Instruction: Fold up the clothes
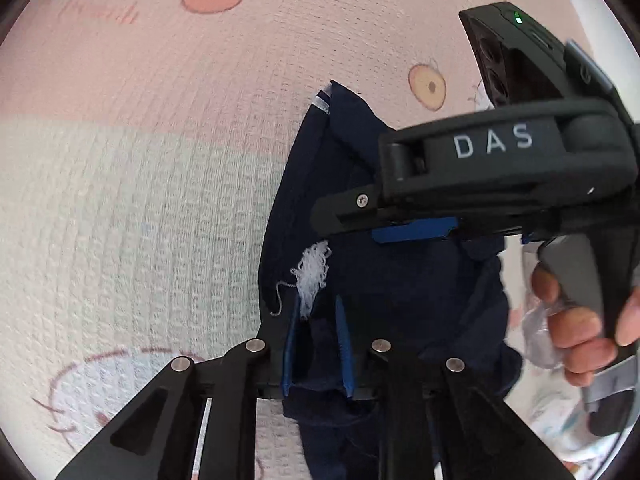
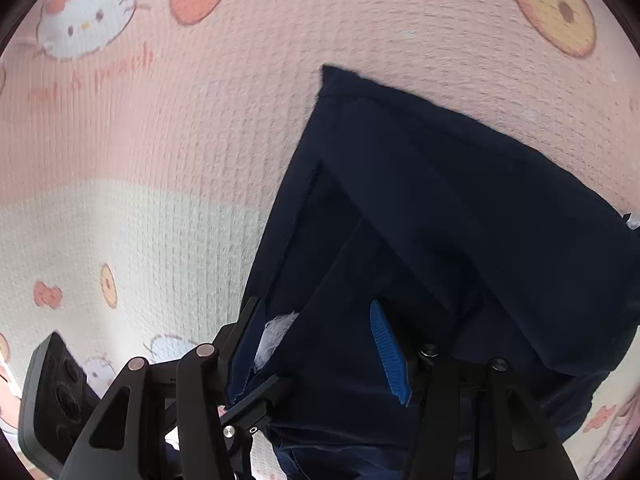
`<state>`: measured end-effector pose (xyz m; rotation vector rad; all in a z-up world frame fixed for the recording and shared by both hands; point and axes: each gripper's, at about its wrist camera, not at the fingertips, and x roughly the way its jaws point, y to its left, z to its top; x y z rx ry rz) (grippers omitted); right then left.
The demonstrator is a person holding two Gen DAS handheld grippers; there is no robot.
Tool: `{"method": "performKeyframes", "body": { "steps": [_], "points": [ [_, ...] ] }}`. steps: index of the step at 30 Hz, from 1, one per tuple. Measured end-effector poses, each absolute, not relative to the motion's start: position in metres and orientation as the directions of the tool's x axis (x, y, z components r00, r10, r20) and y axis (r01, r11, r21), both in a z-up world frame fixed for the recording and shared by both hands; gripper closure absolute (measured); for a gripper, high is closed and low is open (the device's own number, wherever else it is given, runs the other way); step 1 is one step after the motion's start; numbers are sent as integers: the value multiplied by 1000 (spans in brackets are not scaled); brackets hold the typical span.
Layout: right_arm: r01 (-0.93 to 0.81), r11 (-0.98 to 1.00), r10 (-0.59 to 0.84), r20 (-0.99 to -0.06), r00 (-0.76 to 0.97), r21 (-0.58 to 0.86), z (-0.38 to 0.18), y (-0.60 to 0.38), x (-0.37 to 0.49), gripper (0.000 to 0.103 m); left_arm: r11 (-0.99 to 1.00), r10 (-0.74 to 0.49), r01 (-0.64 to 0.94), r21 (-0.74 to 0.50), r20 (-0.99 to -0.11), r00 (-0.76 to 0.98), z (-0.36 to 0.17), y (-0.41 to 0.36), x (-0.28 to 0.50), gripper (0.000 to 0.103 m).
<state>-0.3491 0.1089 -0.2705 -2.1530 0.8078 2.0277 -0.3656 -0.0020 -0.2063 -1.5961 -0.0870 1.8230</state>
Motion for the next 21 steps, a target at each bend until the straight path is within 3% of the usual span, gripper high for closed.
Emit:
{"method": "performKeyframes", "body": {
  "steps": [5,8,13,15,21],
  "points": [
    [-353,-895,-305,-952,36,273,-275,88,-347,49,-707,607,-412,-575,-792,64,-208,-8,-365,87],
    [-334,-904,-292,-956,26,267,-276,84,-346,50,-701,594,-446,-556,-802,65,-203,-1,-362,87],
    [-284,-939,-205,-979,17,192,-277,77,-343,77,-682,610,-451,-576,-788,84,-199,5,-360,87],
    [-277,-943,-192,-981,-2,185,-276,79,-342,94,-681,610,-460,-570,-789,74,-196,7,-360,87],
    [-218,-940,-248,-964,-101,264,-268,72,-342,97,-692,602,-450,-565,-795,73,-190,10,-365,87]
  ]
}}
